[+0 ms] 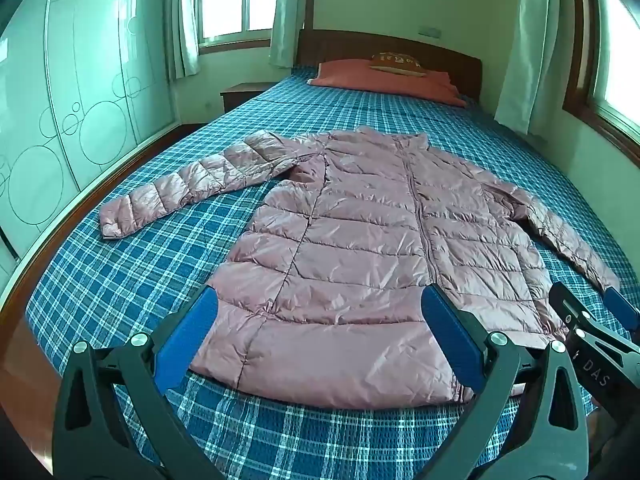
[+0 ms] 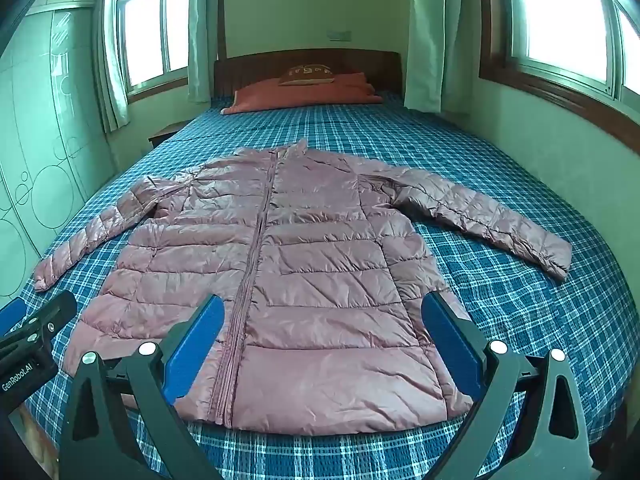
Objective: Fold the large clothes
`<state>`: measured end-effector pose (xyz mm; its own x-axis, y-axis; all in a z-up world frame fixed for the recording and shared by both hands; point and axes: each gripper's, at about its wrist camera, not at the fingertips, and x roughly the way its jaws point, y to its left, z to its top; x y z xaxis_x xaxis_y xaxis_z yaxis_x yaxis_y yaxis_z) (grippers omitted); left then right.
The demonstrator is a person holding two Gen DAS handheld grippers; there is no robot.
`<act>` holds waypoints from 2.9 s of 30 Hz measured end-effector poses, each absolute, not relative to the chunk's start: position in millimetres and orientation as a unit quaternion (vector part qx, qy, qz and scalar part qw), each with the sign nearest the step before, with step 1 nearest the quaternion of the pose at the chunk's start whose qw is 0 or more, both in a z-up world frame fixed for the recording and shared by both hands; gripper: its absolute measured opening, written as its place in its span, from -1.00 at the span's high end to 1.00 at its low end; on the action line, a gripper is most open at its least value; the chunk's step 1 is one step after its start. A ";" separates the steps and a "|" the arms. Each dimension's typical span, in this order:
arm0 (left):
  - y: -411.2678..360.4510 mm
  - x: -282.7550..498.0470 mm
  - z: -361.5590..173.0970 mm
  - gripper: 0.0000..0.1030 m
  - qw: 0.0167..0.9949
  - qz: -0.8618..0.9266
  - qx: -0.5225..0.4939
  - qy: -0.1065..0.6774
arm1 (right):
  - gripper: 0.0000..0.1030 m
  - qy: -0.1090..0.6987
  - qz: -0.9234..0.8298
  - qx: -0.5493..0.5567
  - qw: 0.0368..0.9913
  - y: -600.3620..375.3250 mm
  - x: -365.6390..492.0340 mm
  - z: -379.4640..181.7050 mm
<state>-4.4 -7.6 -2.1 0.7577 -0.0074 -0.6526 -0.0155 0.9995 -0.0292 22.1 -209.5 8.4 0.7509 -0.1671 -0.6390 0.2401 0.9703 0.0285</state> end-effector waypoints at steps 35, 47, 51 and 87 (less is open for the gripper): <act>0.9 -5.8 -1.7 -0.96 0.937 0.002 -0.018 0.350 | -0.90 0.337 -0.107 0.054 0.934 -205.1 22.7 7.8; 0.2 -6.3 -3.7 -0.96 0.937 0.004 -0.018 0.350 | -0.90 0.336 -0.107 0.054 0.934 -202.7 22.3 6.9; 0.0 -6.2 -3.6 -0.96 0.936 0.004 -0.018 0.351 | -0.90 0.336 -0.107 0.054 0.934 -200.7 22.0 5.8; 19.8 38.4 -29.1 -0.96 0.925 0.019 -0.056 0.375 | -0.90 0.364 -0.110 0.168 0.910 -271.8 47.3 -29.3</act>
<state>38.4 19.8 -29.1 0.7179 -0.0069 -0.6961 -0.0772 0.9930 -0.0894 47.3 -271.8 -29.3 0.7108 -0.0773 -0.6992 0.3217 0.9197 0.2253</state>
